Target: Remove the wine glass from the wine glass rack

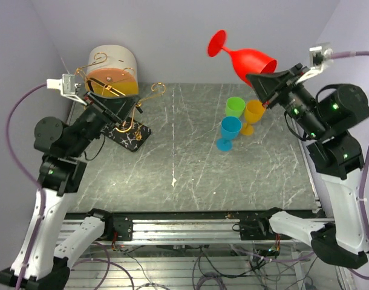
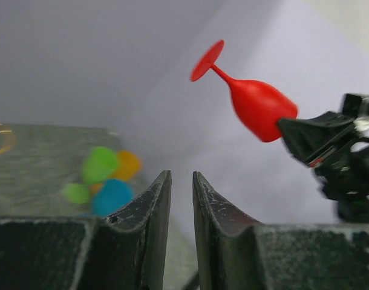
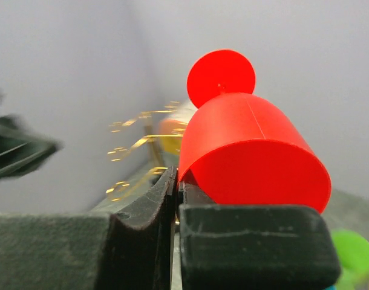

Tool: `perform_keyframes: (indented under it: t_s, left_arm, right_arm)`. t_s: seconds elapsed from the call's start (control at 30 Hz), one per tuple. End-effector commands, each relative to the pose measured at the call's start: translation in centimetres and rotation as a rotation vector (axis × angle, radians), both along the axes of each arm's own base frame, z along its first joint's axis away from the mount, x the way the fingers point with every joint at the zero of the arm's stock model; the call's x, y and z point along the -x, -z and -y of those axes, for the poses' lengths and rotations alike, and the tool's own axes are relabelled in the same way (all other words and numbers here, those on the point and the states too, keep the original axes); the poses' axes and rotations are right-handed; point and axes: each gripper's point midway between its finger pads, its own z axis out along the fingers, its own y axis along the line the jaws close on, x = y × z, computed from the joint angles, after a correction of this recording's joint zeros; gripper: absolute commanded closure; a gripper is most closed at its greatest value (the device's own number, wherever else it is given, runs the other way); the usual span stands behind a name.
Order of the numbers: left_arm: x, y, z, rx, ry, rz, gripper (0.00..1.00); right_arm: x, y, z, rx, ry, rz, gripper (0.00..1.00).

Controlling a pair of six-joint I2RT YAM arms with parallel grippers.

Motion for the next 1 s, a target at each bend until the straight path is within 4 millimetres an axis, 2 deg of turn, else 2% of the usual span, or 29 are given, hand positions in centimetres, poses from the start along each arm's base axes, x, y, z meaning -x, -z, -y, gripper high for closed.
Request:
perform_keyframes:
  t_s: [0.0,0.07,0.13,0.37,0.5,0.6,0.73,0.97]
  left_arm:
    - [-1.9,8.3,-5.0,-0.398,-0.330,-0.184,0.69]
    - [-1.8,9.1,-6.4,-0.467,-0.395,-0.205,0.70]
    - [-1.6,10.0,-7.5,-0.530,-0.440,-0.227,0.70]
    - [-1.4,13.6,-12.0,-0.737,-0.621,-0.329,0.71]
    - [-1.3,15.0,-13.1,-0.804,-0.654,-0.363,0.73]
    - [-1.2,15.9,-13.0,-0.827,-0.640,-0.366,0.73]
    - [-0.7,16.6,-13.1,-0.845,-0.633,-0.349,0.74]
    - [0.5,16.8,-13.5,-0.810,-0.651,-0.295,0.73]
  right_arm:
    - [-7.3,9.0,7.3,0.168,0.562,-0.390,1.00]
    - [-8.0,11.5,9.9,0.232,0.732,-0.505,1.00]
    - [-8.3,13.9,11.3,0.308,0.822,-0.595,1.00]
    - [-7.1,18.3,13.9,0.501,0.968,-0.779,1.00]
    - [-6.8,21.3,14.0,0.623,0.967,-0.862,1.00]
    - [-7.2,23.5,13.4,0.669,0.922,-0.911,1.00]
    - [-8.4,25.9,12.8,0.667,0.854,-0.948,1.00]
    - [-11.0,29.8,12.9,0.592,0.740,-1.016,1.00]
